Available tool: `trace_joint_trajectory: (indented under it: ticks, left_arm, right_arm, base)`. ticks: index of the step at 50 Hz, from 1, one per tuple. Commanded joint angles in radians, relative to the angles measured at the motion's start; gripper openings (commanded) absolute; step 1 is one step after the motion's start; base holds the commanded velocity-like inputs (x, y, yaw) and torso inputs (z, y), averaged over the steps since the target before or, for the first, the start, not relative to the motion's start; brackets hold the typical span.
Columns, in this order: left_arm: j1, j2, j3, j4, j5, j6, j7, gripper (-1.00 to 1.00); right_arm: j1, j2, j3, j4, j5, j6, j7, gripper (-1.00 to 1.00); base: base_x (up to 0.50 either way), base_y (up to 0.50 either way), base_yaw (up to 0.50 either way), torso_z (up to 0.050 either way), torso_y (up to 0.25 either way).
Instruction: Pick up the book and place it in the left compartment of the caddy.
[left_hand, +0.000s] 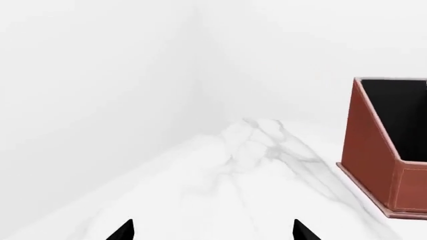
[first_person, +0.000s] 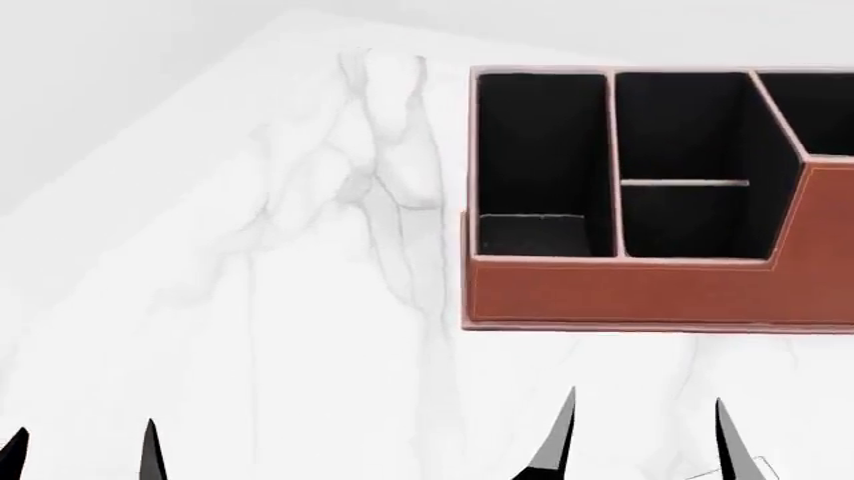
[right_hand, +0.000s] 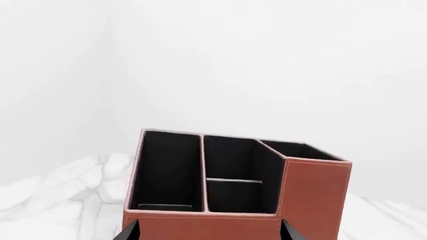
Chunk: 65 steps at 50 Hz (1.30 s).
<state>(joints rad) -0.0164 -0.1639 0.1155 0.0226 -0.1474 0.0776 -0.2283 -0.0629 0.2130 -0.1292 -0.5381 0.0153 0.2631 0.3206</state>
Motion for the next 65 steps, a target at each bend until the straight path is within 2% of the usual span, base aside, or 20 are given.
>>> trace_joint_trajectory:
  ticks: [1, 6, 7, 10, 21, 34, 46, 51, 54, 57, 60, 62, 65]
  left_arm:
    - [-0.004, -0.007, 0.005, -0.002, -0.005, -0.001, -0.008, 1.00]
    - [-0.005, -0.010, 0.008, -0.001, -0.008, -0.003, -0.011, 1.00]
    - [-0.006, -0.010, 0.009, -0.001, -0.008, -0.003, -0.012, 1.00]
    - [-0.006, -0.011, 0.010, -0.001, -0.009, -0.004, -0.013, 1.00]
    - [-0.007, -0.016, 0.014, 0.000, -0.015, -0.005, -0.018, 1.00]
    - [-0.005, -0.022, 0.020, 0.004, -0.023, -0.005, -0.024, 1.00]
    - [-0.005, -0.028, 0.026, 0.004, -0.029, -0.003, -0.030, 1.00]
    - [-0.003, -0.030, 0.027, 0.003, -0.032, 0.000, -0.031, 1.00]
    - [-0.002, -0.032, 0.028, 0.004, -0.034, 0.001, -0.032, 1.00]
    - [-0.001, -0.033, 0.030, 0.003, -0.035, 0.003, -0.033, 1.00]
    - [0.001, -0.035, 0.031, 0.005, -0.037, 0.005, -0.034, 1.00]
    - [0.002, -0.035, 0.032, 0.007, -0.039, 0.004, -0.035, 1.00]
    - [0.003, -0.036, 0.035, 0.007, -0.038, 0.005, -0.037, 1.00]
  right_arm:
    - [-0.005, 0.008, -0.009, -0.019, -0.024, 0.005, 0.020, 1.00]
    - [0.008, 0.014, -0.023, -0.007, -0.027, 0.022, 0.014, 1.00]
    - [0.039, 0.012, -0.068, -0.016, -0.130, 0.159, 0.048, 1.00]
    - [0.034, 0.006, -0.059, -0.006, -0.088, 0.105, 0.038, 1.00]
    - [0.039, 0.010, -0.043, 0.014, -0.030, 0.081, 0.017, 1.00]
    - [0.037, 0.005, -0.027, 0.012, -0.002, 0.080, 0.037, 1.00]
    - [0.026, 0.004, -0.019, 0.023, 0.005, 0.029, 0.060, 1.00]
    - [0.046, -0.038, -0.017, 0.067, -0.031, 0.010, 0.130, 1.00]
    - [0.096, -0.066, -0.082, 0.130, -0.155, 0.051, 0.199, 1.00]
    - [0.118, -0.086, -0.111, 0.180, -0.185, 0.030, 0.233, 1.00]
    - [0.133, -0.139, -0.092, 0.266, -0.222, -0.026, 0.357, 1.00]
    - [0.139, -0.157, -0.098, 0.294, -0.321, -0.008, 0.463, 1.00]
    - [0.132, -0.174, -0.079, 0.308, -0.317, -0.034, 0.531, 1.00]
  base:
    - [-0.12, 0.49, 0.00, 0.000, 0.000]
    - [-0.12, 0.49, 0.00, 0.000, 0.000]
    - [0.03, 0.07, 0.00, 0.000, 0.000]
    - [0.00, 0.00, 0.00, 0.000, 0.000]
    - [0.01, 0.00, 0.00, 0.000, 0.000]
    - [0.45, 0.18, 0.00, 0.000, 0.000]
    - [0.01, 0.00, 0.00, 0.000, 0.001]
    - [0.00, 0.00, 0.00, 0.000, 0.000]
    - [0.00, 0.00, 0.00, 0.000, 0.000]
    - [0.00, 0.00, 0.00, 0.000, 0.000]
    - [0.00, 0.00, 0.00, 0.000, 0.000]
    - [0.00, 0.00, 0.00, 0.000, 0.000]
    - [0.00, 0.00, 0.00, 0.000, 0.000]
